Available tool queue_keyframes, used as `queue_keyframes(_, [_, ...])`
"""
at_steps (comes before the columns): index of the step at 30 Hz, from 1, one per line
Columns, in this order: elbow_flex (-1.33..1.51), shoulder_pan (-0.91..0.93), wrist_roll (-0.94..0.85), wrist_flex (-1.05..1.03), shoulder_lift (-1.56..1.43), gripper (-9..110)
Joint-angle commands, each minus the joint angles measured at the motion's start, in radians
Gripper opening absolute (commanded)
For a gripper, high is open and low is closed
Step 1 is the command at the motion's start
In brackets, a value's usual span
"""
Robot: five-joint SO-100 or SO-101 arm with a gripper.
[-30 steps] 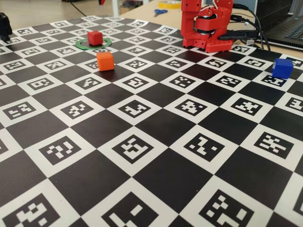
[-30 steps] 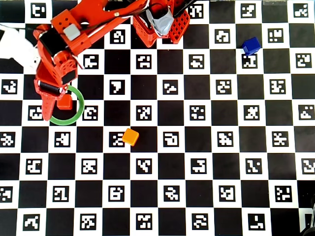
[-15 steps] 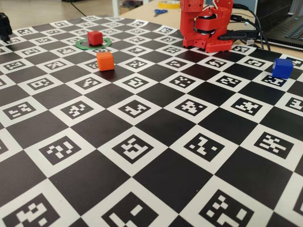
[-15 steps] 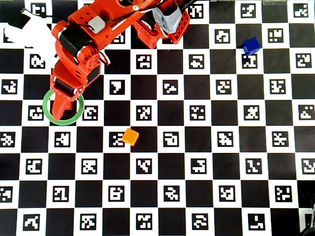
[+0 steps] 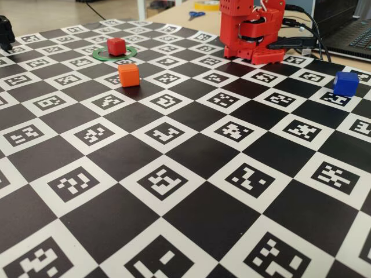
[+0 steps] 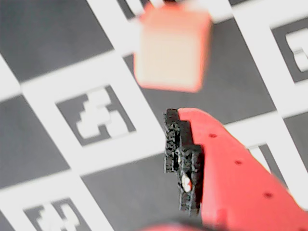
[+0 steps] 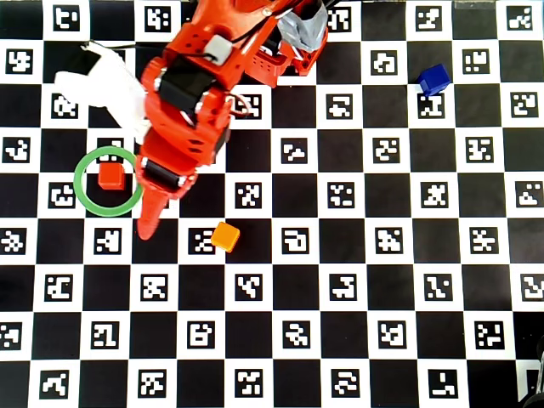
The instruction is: Grab the red cube then put it in the green circle then put the blue cube on top and finally the orange cube on top
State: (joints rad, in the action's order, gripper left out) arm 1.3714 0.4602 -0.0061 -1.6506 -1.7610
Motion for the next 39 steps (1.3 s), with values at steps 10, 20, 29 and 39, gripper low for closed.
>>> queue_keyframes(10, [0.143,-0.368,0.011,-0.12,-0.253,48])
queue_keyframes(20, [0.264,-0.799,0.273,-0.143,-0.382,47])
queue_keyframes(29, [0.325,-1.006,0.41,-0.06,-0.442,43])
queue_keyframes(39, [0.474,-1.262,0.451,0.069,-0.495,42])
